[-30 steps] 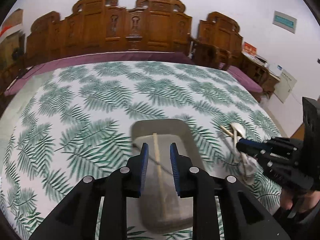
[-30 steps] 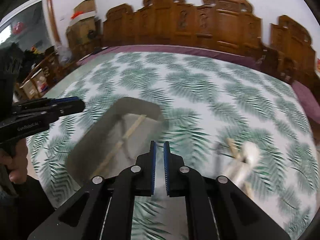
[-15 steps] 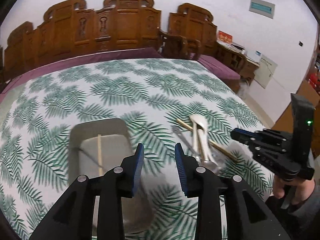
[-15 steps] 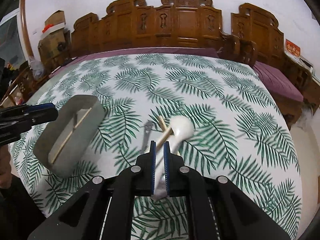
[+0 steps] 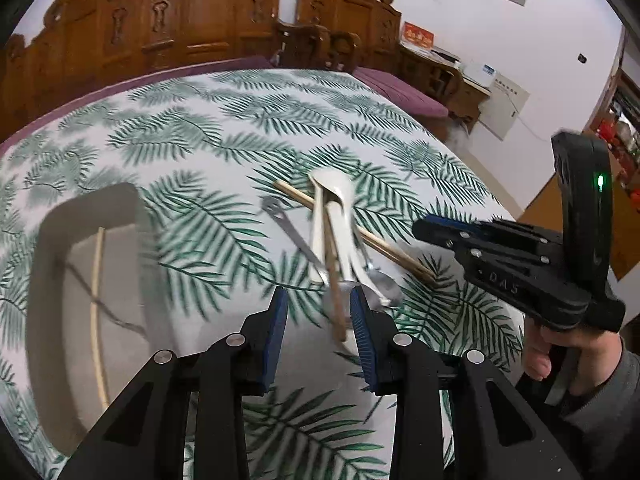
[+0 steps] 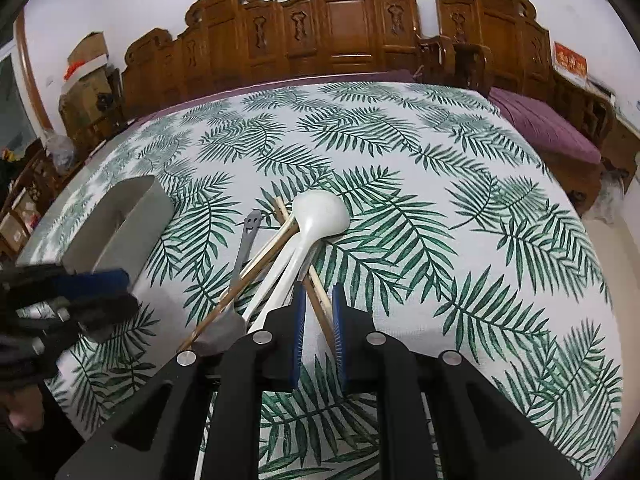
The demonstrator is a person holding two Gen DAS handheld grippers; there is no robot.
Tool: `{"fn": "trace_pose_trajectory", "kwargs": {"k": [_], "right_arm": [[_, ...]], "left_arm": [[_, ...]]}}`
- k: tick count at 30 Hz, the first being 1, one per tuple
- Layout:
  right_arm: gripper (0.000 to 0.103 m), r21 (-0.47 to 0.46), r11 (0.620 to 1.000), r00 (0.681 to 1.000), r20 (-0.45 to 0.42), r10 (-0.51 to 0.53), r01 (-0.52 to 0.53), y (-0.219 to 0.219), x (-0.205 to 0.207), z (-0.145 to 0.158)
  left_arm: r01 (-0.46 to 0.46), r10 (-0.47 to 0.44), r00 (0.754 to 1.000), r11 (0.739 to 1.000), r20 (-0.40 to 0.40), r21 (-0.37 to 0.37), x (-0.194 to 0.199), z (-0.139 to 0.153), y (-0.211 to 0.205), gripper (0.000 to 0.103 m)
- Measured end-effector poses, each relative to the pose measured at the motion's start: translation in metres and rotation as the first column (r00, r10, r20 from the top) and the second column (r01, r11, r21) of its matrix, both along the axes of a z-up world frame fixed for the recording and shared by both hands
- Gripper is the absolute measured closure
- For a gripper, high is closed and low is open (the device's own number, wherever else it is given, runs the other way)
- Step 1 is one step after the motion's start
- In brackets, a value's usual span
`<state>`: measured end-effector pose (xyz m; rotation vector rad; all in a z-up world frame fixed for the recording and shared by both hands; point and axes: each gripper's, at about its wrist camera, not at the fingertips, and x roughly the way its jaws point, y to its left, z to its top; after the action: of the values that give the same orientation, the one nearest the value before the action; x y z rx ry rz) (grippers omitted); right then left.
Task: Organize utensils
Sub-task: 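Grasp a second wooden chopstick from the pile with the left gripper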
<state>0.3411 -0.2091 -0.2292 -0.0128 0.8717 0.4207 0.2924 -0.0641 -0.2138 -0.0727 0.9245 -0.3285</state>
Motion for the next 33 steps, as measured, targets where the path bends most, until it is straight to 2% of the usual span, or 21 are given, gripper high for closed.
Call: {"fn": "trace_pose_trajectory", "kwargs": {"k": [3, 5, 9, 13, 16, 18, 22, 28, 33], "right_arm": [[0.088, 0.003, 1.0, 1.0, 0.0, 0.003, -0.003, 0.0, 0.001, 0.0], [0.088, 0.006, 1.0, 1.0, -0.001, 0.008, -0.008, 0.001, 0.001, 0.0], [0.088, 0.008, 1.0, 1.0, -0.009, 0.008, -0.008, 0.003, 0.003, -0.001], [0.088, 0.018, 1.0, 1.0, -0.02, 0.0, 0.001, 0.005, 0.006, -0.003], [0.088, 0.019, 1.0, 1.0, -0.024, 0.004, -0.003, 0.007, 0.007, -0.005], [0.088, 0.015, 1.0, 1.0, -0.025, 0.009, -0.008, 0.008, 0.007, -0.006], [0.088, 0.011, 1.0, 0.999, -0.026, 0.024, -0.024, 0.012, 0.006, -0.007], [0.088, 0.014, 0.997, 0.997, -0.011, 0.075, -0.075, 0.024, -0.002, -0.005], [0.088, 0.014, 0.991, 0.991, -0.003, 0.135, -0.134, 0.042, -0.011, -0.006]], "left_arm": [[0.016, -0.016, 0.999, 1.0, -0.032, -0.006, 0.003, -0.013, -0.008, 0.073], [0.017, -0.018, 0.998, 1.0, -0.056, -0.016, 0.006, -0.021, -0.011, 0.076], [0.009, -0.018, 0.994, 0.996, -0.105, -0.084, 0.014, -0.034, -0.008, 0.081], [-0.021, 0.005, 0.99, 0.993, -0.143, -0.112, 0.021, -0.046, -0.005, 0.084], [-0.028, 0.009, 0.989, 0.992, -0.15, -0.124, 0.023, -0.049, -0.003, 0.092], [-0.029, 0.011, 0.989, 0.992, -0.145, -0.124, 0.023, -0.049, -0.002, 0.099], [-0.025, 0.015, 0.993, 0.996, -0.118, -0.091, 0.019, -0.041, 0.0, 0.099], [-0.012, 0.011, 0.999, 1.0, -0.037, -0.025, 0.008, -0.017, 0.002, 0.099], [-0.034, 0.034, 0.999, 0.999, 0.029, -0.026, -0.001, 0.005, 0.016, 0.099]]}}
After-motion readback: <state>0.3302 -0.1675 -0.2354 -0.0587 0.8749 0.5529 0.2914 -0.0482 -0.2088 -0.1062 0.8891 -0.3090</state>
